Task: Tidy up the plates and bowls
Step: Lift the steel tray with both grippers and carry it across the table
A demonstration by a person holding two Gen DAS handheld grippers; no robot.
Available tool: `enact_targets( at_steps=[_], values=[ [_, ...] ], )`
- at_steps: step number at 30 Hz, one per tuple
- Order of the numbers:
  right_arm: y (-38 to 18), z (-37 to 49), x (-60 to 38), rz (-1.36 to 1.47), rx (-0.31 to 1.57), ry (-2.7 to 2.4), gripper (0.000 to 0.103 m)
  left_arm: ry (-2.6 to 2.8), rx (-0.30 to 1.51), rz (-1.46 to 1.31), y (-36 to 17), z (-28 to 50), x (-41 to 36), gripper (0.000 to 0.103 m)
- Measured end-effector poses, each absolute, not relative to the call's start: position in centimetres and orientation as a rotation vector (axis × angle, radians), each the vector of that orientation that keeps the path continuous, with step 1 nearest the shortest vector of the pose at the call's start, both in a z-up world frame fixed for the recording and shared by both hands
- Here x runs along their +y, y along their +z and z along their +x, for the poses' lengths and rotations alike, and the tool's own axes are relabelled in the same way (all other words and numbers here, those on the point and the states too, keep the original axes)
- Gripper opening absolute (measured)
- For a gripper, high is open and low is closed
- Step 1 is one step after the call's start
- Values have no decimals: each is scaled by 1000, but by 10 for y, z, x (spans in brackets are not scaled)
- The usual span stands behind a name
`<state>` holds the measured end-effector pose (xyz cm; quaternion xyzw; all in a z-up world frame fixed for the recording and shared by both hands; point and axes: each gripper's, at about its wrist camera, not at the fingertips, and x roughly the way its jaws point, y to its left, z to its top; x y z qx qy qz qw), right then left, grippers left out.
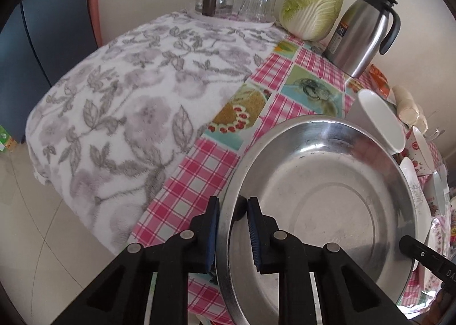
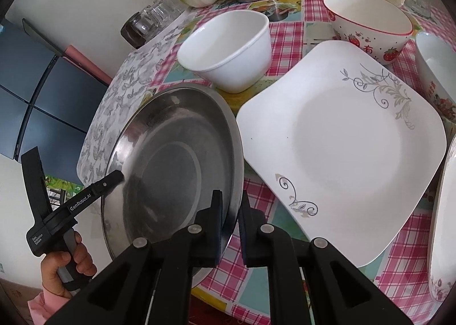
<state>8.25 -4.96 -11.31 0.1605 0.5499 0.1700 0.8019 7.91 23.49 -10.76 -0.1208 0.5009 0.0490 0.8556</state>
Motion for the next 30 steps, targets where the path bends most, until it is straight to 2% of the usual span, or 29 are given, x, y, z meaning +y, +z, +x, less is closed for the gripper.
enact_targets(
  at_steps=[11,21,30],
  values=[
    [-71,75,-90,417,1034,338,12,61,897,-181,-19,84,187,22],
    [-42,66,-164,481,905,221,12,-29,856,-176,12,107,109,22],
    [-38,56,-221,533,853,145,13,-91,873,-237,13,123,56,22]
  ],
)
